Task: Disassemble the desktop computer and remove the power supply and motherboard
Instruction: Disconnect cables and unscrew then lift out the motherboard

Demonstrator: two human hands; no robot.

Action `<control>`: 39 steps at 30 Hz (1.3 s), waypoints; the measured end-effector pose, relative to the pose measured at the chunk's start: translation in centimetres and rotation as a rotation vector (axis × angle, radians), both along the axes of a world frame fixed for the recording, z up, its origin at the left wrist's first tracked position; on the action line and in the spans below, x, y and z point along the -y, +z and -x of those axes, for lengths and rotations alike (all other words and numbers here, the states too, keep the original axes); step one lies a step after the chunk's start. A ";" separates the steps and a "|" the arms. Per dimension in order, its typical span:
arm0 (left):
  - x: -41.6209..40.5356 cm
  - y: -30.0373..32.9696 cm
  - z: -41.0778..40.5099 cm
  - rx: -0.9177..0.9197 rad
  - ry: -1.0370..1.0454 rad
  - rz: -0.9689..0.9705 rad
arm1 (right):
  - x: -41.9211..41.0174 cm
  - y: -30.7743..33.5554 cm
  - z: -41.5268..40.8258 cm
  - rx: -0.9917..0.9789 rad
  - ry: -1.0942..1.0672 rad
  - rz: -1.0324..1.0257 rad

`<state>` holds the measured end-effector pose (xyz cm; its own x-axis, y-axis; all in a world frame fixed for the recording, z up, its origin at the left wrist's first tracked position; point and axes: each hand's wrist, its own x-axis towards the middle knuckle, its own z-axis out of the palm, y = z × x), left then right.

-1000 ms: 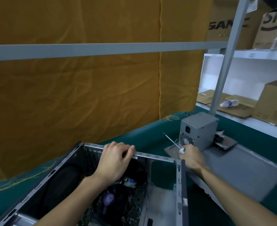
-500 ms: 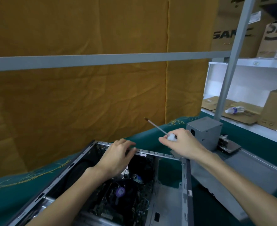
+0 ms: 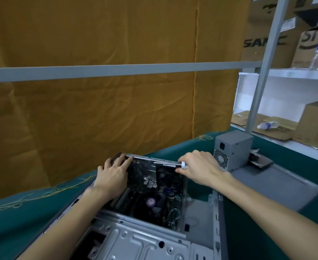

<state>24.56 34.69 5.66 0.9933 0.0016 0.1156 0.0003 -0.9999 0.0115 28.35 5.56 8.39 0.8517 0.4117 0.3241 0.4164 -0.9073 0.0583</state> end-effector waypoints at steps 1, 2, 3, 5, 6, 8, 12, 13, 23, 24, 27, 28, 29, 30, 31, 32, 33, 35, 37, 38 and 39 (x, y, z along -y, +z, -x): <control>0.0 -0.2 0.2 -0.002 0.010 -0.019 | -0.1 -0.1 -0.2 0.007 0.007 -0.008; -0.1 -0.4 0.3 0.005 0.022 -0.034 | -0.5 0.0 -0.3 0.012 0.010 -0.014; -0.3 -0.4 0.4 0.017 0.046 -0.031 | -0.9 0.0 -0.6 0.014 0.008 -0.019; -0.8 0.0 0.5 0.078 0.107 0.027 | -2.3 0.2 -1.4 -0.014 -0.009 -0.041; -0.8 0.3 0.6 0.130 0.125 0.059 | -3.2 0.4 -1.7 -0.047 -0.015 -0.056; -0.3 0.7 0.6 0.256 0.092 0.156 | -4.6 0.8 -2.3 -0.122 -0.005 -0.112; 2.4 1.6 0.9 0.391 -0.166 0.456 | -4.7 2.0 -1.7 -0.354 0.044 -0.350; 3.0 1.8 0.9 0.428 -0.218 0.429 | -4.1 2.4 -1.2 -0.440 0.061 -0.403; 6.7 3.5 -0.7 0.584 -0.488 0.242 | 1.9 5.0 3.1 -0.728 0.219 -0.580; 6.8 3.2 -0.7 0.558 -0.511 0.194 | 2.2 5.0 3.1 -0.709 0.219 -0.616; 7.2 2.0 -0.5 0.399 -0.491 0.185 | 3.0 5.2 3.0 -0.622 0.215 -0.779; 7.4 1.5 -0.4 0.321 -0.481 0.228 | 3.1 5.2 2.9 -0.595 0.222 -0.843; 7.6 1.0 -0.5 0.240 -0.474 0.277 | 3.2 5.1 2.9 -0.560 0.226 -0.907; 8.0 0.7 -0.6 0.163 -0.472 0.320 | 3.1 5.0 2.8 -0.509 0.230 -0.955; 8.3 0.4 -0.9 0.096 -0.475 0.350 | 2.8 4.7 2.6 -0.454 0.228 -0.970; 8.7 0.2 -1.2 0.040 -0.476 0.361 | 2.5 4.4 2.5 -0.407 0.222 -0.945; 8.9 0.1 -1.6 -0.007 -0.477 0.358 | 2.1 4.1 2.3 -0.369 0.213 -0.897; 9.0 -0.2 -2.4 -0.094 -0.467 0.356 | 1.1 3.2 1.9 -0.304 0.192 -0.770; 8.8 -0.6 -3.1 -0.125 -0.461 0.374 | 0.1 2.3 1.3 -0.269 0.177 -0.670; 8.7 -0.9 -3.3 -0.127 -0.462 0.384 | -0.4 1.9 1.0 -0.264 0.173 -0.631; 8.7 -1.2 -3.5 -0.130 -0.466 0.392 | -0.9 1.5 0.7 -0.263 0.168 -0.595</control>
<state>28.03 25.97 4.48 0.9059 -0.4173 0.0718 -0.4085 -0.8167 0.4075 27.62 6.46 9.86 0.8731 0.3610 0.3276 0.4870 -0.6748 -0.5545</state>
